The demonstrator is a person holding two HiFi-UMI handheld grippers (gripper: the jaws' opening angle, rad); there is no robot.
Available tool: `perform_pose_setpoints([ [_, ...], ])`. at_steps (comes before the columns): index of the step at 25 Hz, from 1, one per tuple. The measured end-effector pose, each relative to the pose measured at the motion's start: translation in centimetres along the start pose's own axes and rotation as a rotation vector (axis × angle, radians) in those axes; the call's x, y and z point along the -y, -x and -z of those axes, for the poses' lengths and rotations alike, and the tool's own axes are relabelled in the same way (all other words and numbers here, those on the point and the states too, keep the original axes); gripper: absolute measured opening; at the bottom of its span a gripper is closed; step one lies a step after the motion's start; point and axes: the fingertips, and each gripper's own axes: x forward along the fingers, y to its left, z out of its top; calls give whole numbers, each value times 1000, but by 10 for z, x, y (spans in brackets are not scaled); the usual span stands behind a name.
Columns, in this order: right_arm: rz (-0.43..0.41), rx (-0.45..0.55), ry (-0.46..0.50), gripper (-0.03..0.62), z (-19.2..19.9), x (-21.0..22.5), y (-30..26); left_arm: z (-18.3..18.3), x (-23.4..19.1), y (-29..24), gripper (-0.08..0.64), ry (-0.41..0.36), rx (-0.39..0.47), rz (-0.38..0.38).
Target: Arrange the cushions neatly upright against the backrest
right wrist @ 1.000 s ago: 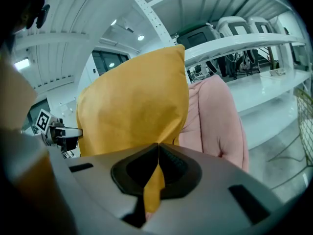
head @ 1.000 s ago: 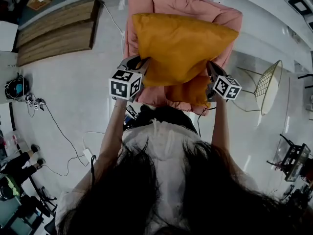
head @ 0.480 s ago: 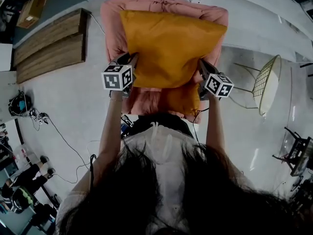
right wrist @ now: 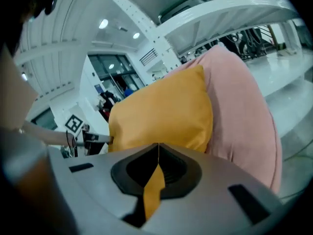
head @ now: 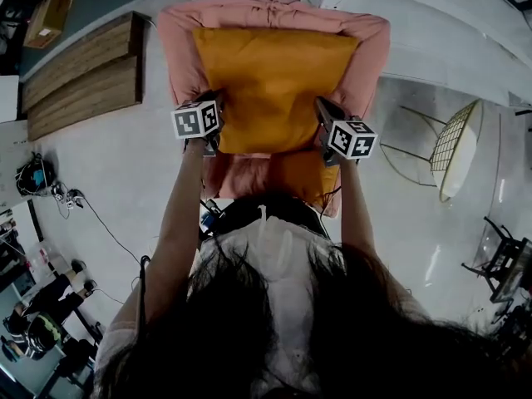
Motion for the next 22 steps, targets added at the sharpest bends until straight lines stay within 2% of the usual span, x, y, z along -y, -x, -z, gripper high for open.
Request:
perform_pose_setpoints([
  [3,7,-99,57,29,22,5,-7,0,-5,-13,98,29,-22,-22],
  [9,26,-211,106,29,58,5,-2,3,-26,-39,100,47,-81,-86],
  [16,60,-190,48,29,69,5,27,3,-35,-52,101,36,-96,-120],
  [19,76,-188,48,29,74,5,37,4,-33,-51,100,31,-56,-92],
  [22,93,-176,49,29,76,3,42,2,-31,-42,103,13,18,-33],
])
